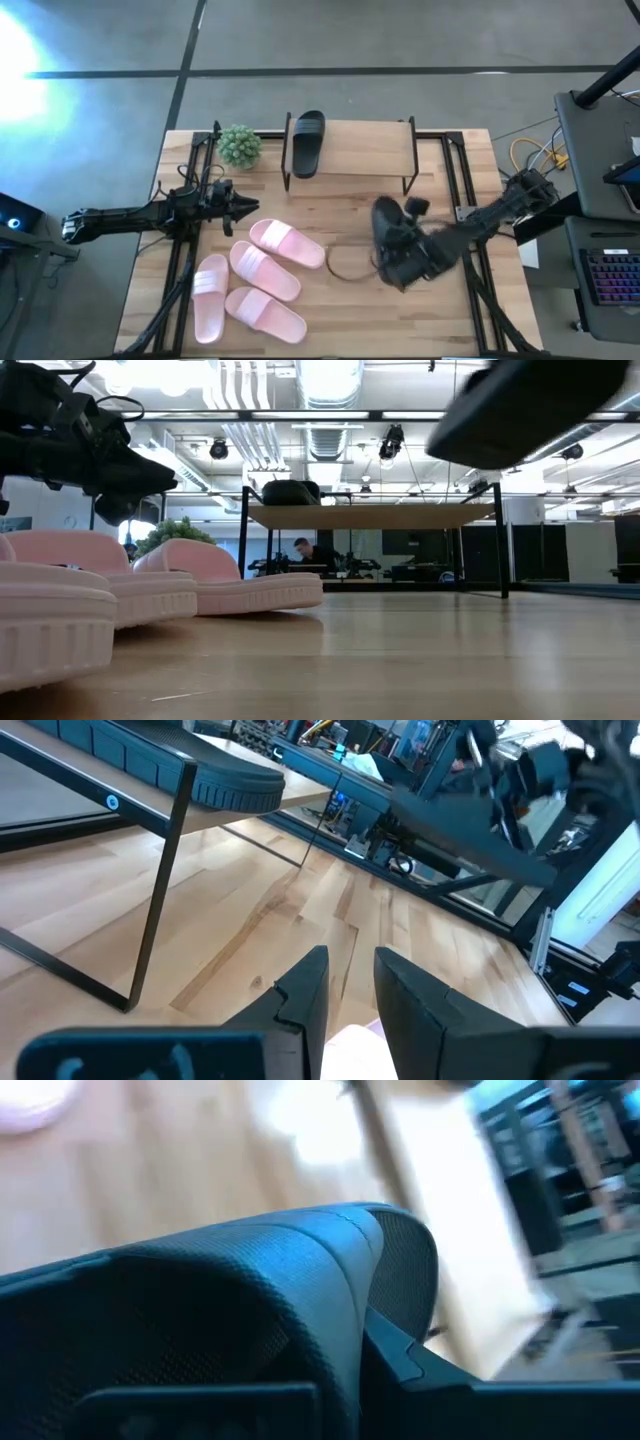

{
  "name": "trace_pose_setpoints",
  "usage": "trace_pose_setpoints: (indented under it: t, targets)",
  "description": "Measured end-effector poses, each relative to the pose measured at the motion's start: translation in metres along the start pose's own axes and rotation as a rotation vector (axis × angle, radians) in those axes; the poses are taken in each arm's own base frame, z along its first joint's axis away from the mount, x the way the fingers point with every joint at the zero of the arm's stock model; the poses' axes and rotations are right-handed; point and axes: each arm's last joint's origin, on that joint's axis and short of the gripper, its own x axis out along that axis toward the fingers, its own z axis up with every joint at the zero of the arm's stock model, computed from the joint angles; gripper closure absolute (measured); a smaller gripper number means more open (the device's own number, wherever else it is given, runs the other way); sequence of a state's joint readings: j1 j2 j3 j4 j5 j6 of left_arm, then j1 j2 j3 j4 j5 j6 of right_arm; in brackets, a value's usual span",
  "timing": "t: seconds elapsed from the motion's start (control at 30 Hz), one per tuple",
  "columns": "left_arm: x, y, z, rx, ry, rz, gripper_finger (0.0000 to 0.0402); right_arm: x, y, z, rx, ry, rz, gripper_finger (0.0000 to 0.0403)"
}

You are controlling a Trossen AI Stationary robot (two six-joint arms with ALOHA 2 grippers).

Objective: Pick and place slides into the shelf
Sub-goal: Put the black slipper on the shelf

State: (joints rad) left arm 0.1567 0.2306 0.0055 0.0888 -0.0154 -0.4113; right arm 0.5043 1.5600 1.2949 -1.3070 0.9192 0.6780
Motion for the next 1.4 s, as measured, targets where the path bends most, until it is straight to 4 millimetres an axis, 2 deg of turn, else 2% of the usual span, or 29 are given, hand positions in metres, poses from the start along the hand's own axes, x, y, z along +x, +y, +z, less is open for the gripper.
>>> trace_pose_setpoints:
  t: [0.1, 0.2, 0.33, 0.43, 0.53, 0.63, 0.8, 0.93, 1.07, 1.2, 1.3, 1.4]
  targets:
    - [0.000, 0.000, 0.000, 0.000, 0.000, 0.000, 0.0332, 0.026, -0.028, 0.024, -0.028, 0.050, -0.047, 0.0390]
    - [0.000, 0.000, 0.000, 0.000, 0.000, -0.001, 0.0332, 0.061, -0.062, 0.049, 0.010, 0.087, -0.028, 0.0390]
    - [0.000, 0.000, 0.000, 0.000, 0.000, -0.001, 0.0332, 0.106, -0.114, 0.077, 0.066, 0.006, 0.023, 0.0390]
    - [0.000, 0.000, 0.000, 0.000, 0.000, 0.000, 0.0332, 0.128, -0.149, 0.091, 0.095, -0.063, -0.047, 0.0390]
    - [0.000, 0.000, 0.000, 0.000, 0.001, 0.000, 0.0332, 0.147, -0.171, 0.100, 0.056, -0.067, -0.034, 0.0390]
    - [0.000, 0.000, 0.000, 0.000, -0.001, -0.001, 0.0332, 0.174, -0.178, 0.108, -0.031, -0.037, -0.022, 0.0390]
    - [0.000, 0.000, 0.000, 0.000, -0.002, -0.001, 0.0332, 0.226, -0.176, 0.122, -0.093, 0.043, -0.021, 0.0390]
    - [0.000, 0.000, 0.000, 0.000, -0.003, -0.002, 0.0332, 0.253, -0.181, 0.135, -0.106, 0.125, -0.035, 0.0390]
    - [0.000, 0.000, 0.000, 0.000, -0.002, -0.001, 0.0332, 0.271, -0.182, 0.147, -0.130, 0.199, -0.006, 0.0390]
    - [0.000, 0.000, 0.000, 0.000, -0.003, -0.001, 0.0332, 0.275, -0.174, 0.160, -0.150, 0.248, 0.034, 0.0390]
    - [0.000, 0.000, 0.000, 0.000, -0.001, 0.000, 0.0332, 0.277, -0.158, 0.159, -0.164, 0.289, 0.061, 0.0390]
    - [0.000, 0.000, 0.000, 0.000, 0.000, 0.000, 0.0332, 0.274, -0.150, 0.156, -0.129, 0.306, 0.057, 0.0385]
